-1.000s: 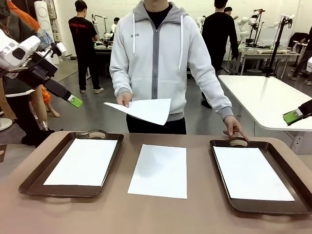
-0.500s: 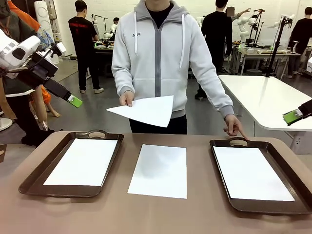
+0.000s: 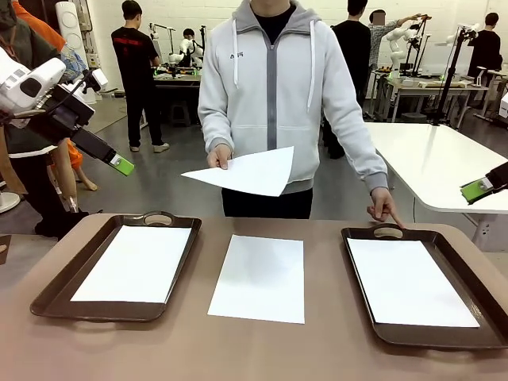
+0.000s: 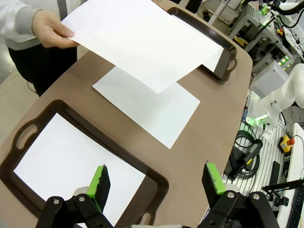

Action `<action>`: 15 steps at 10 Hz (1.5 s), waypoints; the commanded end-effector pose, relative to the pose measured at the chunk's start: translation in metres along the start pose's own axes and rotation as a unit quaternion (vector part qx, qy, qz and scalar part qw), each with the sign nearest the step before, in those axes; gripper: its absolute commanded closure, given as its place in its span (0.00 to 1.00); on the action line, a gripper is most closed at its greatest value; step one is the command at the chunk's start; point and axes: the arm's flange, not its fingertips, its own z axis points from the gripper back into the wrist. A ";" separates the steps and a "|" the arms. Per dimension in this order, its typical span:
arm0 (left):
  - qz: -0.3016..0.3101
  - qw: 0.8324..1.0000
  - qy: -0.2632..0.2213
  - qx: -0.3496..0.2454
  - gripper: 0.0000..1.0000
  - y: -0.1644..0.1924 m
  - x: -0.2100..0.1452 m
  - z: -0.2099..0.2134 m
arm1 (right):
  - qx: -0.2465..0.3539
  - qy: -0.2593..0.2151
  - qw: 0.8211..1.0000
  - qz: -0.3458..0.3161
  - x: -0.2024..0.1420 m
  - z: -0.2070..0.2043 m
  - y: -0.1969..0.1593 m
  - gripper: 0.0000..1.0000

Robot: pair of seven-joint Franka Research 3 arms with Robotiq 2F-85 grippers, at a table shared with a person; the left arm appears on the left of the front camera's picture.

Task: Sort the A4 documents.
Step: Receive the A4 Paper.

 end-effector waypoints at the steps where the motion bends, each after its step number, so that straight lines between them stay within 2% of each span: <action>1: 0.002 1.000 0.000 0.002 0.00 0.000 0.000 0.000 | 0.022 0.009 1.000 -0.020 0.002 -0.011 -0.009 0.00; 6: 0.002 1.000 0.000 0.002 0.00 0.000 0.000 0.000 | 0.119 0.007 0.990 -0.080 0.023 -0.047 -0.040 0.00; 8: 0.002 1.000 0.000 0.002 0.00 0.000 0.000 0.000 | 0.149 -0.030 0.979 -0.133 0.036 -0.079 -0.059 0.00; 10: 0.002 1.000 0.000 0.002 0.00 0.000 0.000 0.000 | 0.196 -0.055 0.961 -0.186 0.057 -0.120 -0.072 0.00; 15: 0.002 1.000 0.000 0.002 0.00 0.000 0.000 0.000 | 0.300 -0.081 0.908 -0.279 0.106 -0.183 -0.083 0.00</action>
